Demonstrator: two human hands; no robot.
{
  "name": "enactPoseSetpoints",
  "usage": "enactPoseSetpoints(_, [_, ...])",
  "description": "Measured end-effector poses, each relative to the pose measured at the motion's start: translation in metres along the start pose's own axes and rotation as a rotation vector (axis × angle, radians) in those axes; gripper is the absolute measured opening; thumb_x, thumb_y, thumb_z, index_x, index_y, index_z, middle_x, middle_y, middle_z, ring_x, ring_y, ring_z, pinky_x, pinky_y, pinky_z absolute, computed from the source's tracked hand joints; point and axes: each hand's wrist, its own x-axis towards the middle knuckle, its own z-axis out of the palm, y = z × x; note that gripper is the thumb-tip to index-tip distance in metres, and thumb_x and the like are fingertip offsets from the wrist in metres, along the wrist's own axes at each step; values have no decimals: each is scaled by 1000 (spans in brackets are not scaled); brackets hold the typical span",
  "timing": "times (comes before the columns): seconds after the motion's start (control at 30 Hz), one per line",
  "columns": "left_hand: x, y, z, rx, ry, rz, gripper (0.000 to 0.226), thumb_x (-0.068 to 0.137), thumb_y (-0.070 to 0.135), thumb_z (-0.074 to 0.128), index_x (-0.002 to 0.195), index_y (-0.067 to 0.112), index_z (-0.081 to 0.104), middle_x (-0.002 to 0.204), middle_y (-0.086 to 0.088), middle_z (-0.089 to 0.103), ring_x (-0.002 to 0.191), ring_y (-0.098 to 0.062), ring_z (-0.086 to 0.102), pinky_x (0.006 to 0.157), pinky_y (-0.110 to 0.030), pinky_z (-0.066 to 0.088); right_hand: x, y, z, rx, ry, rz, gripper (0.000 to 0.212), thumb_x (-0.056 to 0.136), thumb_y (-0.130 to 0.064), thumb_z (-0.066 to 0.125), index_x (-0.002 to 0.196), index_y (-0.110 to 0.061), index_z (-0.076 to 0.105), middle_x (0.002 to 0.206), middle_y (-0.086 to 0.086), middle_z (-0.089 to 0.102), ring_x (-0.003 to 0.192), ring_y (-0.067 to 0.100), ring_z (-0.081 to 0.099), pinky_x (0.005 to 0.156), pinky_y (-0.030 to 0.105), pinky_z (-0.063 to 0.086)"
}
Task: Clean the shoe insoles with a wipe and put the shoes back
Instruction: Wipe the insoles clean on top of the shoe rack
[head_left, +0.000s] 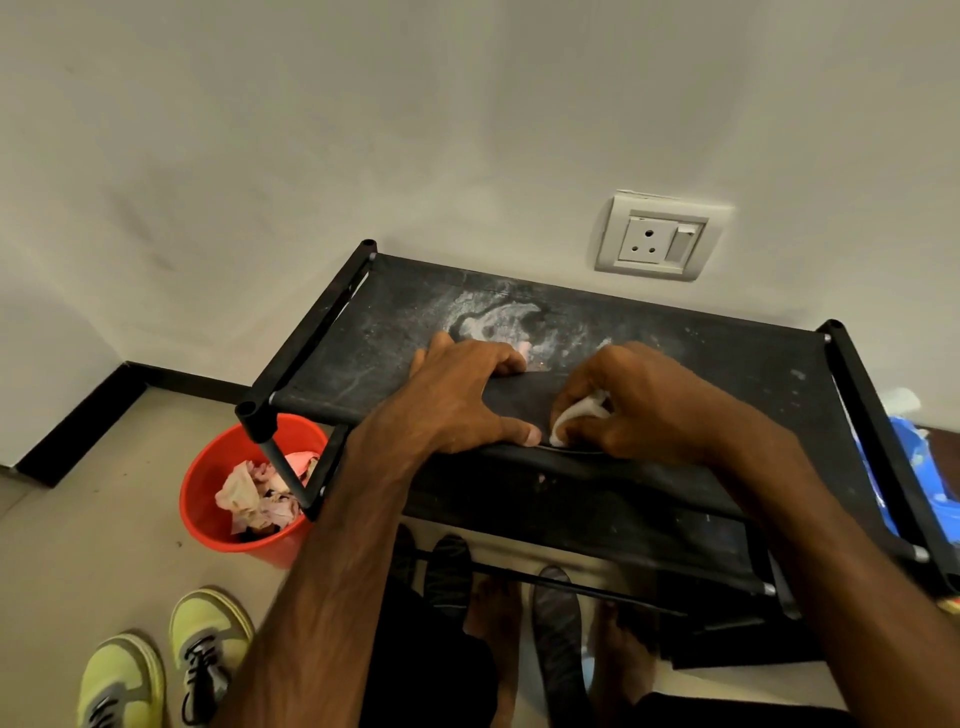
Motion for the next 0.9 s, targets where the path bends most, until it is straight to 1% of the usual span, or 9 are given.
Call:
enactPoseSetpoints(0.13, [-1, 1, -1, 4, -12, 0, 76, 71, 60, 82, 137, 38, 53, 132, 18, 58, 125, -14, 34, 97, -33, 25, 12, -7, 16, -38, 184, -12, 17, 83, -25, 75, 94, -37, 79, 95, -8, 77, 88, 15, 71, 79, 45, 59])
enactPoseSetpoints(0.27, [1, 1, 0, 28, 13, -15, 76, 70, 62, 81, 137, 38, 53, 133, 17, 58, 128, -17, 33, 97, -35, 24, 20, -11, 27, -9, 279, -41, 18, 85, -21, 74, 97, -33, 81, 93, -5, 77, 81, 14, 69, 74, 43, 59])
enactPoseSetpoints(0.33, [1, 0, 1, 25, 22, -25, 77, 68, 64, 81, 136, 39, 55, 134, 17, 58, 128, -17, 34, 99, -36, 25, 19, -9, 24, 46, 254, -30, 19, 85, -20, 75, 96, -33, 82, 91, -6, 77, 80, 12, 69, 75, 42, 59])
enactPoseSetpoints(0.43, [1, 0, 2, 8, 9, -38, 79, 65, 66, 82, 136, 41, 57, 133, 18, 59, 129, -17, 33, 102, -37, 26, 11, -3, 12, 121, 119, -13, 18, 85, -20, 78, 96, -33, 83, 90, -10, 79, 81, 6, 71, 78, 39, 60])
enactPoseSetpoints(0.5, [2, 0, 2, 8, 18, -31, 78, 65, 65, 83, 135, 40, 59, 132, 18, 60, 130, -17, 34, 100, -36, 25, 5, -1, 5, 121, 37, -3, 17, 84, -22, 80, 95, -34, 83, 91, -15, 78, 84, 1, 72, 81, 37, 60])
enactPoseSetpoints(0.63, [0, -3, -1, -22, -16, -41, 78, 67, 65, 82, 137, 43, 56, 136, 15, 56, 133, -17, 32, 103, -37, 26, -4, 1, -5, 99, -57, 39, 16, 83, -28, 81, 95, -39, 81, 94, -22, 77, 89, -1, 71, 86, 38, 60])
enactPoseSetpoints(0.7, [-1, -7, -4, -24, -67, -60, 77, 70, 63, 80, 140, 48, 52, 141, 11, 51, 134, -20, 31, 106, -39, 25, -9, 2, -8, 77, -68, 56, 16, 83, -31, 82, 94, -42, 81, 93, -24, 76, 89, -2, 70, 86, 37, 60])
enactPoseSetpoints(0.8, [-2, -9, -9, -51, -123, -91, 76, 73, 58, 80, 141, 51, 48, 145, 7, 45, 138, -22, 29, 117, -49, 24, -12, 3, -10, 56, -60, 69, 16, 83, -32, 82, 93, -45, 80, 91, -27, 75, 87, -4, 68, 83, 35, 61])
enactPoseSetpoints(0.9, [-4, -7, -10, -60, -136, -104, 76, 75, 53, 81, 143, 48, 46, 143, 5, 43, 137, -22, 30, 116, -51, 29, -7, -2, -4, 1, -7, 69, 16, 82, -32, 81, 93, -44, 80, 93, -21, 76, 90, 2, 69, 84, 39, 60])
